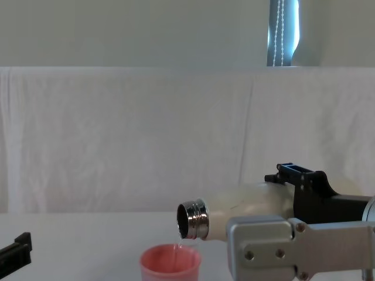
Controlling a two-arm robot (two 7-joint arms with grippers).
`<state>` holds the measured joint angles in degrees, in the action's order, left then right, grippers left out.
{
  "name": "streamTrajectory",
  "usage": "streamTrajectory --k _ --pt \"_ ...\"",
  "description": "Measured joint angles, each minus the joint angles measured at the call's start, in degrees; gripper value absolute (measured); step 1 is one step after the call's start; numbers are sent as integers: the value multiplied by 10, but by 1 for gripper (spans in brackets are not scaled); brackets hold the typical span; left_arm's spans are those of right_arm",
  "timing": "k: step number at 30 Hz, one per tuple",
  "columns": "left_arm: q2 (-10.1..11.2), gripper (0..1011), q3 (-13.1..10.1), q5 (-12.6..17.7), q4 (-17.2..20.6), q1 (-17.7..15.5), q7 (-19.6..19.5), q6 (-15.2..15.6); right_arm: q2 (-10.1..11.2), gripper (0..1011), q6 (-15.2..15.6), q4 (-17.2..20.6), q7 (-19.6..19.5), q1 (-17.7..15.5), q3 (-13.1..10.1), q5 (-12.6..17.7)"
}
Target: Grasp the thermos with one hand and pour water into the cup lid.
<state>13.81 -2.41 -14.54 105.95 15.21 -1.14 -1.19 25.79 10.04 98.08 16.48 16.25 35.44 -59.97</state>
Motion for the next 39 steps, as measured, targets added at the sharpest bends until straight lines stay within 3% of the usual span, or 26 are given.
streamTrajectory --k 39 --pt "0 1001 0 0 0 0 0 0 6 957 4 7 13 5 3 -8"
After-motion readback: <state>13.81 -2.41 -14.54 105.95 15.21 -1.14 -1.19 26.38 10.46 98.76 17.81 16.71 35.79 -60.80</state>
